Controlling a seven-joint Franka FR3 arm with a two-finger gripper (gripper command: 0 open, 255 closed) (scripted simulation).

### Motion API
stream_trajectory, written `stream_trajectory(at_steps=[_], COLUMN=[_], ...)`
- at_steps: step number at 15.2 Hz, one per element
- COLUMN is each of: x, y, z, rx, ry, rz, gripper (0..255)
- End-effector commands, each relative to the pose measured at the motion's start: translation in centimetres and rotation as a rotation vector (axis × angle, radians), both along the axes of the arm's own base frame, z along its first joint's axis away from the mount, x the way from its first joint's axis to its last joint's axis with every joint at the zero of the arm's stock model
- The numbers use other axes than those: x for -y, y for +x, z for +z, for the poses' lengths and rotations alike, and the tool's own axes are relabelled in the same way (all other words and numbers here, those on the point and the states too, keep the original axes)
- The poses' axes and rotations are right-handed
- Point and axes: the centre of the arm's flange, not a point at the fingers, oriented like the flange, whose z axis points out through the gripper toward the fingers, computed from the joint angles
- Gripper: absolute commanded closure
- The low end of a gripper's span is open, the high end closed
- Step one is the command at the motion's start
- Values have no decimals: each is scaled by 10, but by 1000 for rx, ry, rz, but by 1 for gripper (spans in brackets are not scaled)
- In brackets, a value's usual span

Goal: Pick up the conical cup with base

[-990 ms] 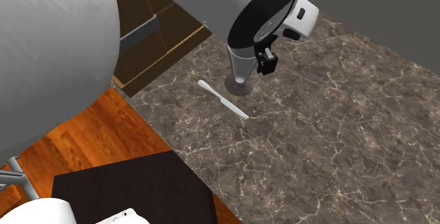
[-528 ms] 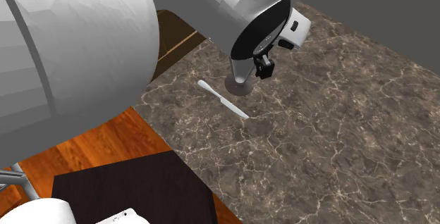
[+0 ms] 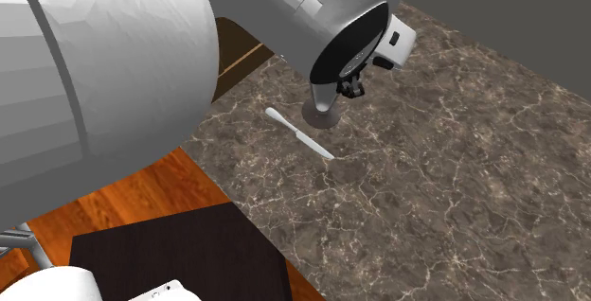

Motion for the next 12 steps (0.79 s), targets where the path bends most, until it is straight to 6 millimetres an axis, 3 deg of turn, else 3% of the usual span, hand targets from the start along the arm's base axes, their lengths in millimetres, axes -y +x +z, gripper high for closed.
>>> stream_trajectory(at_steps=[1, 4, 12], x=[0, 0, 0], y=[0, 0, 0], z=[0, -1, 41], rx=[-1, -1, -1], ry=[0, 0, 0], rz=[0, 0, 0], gripper=[255, 255, 255])
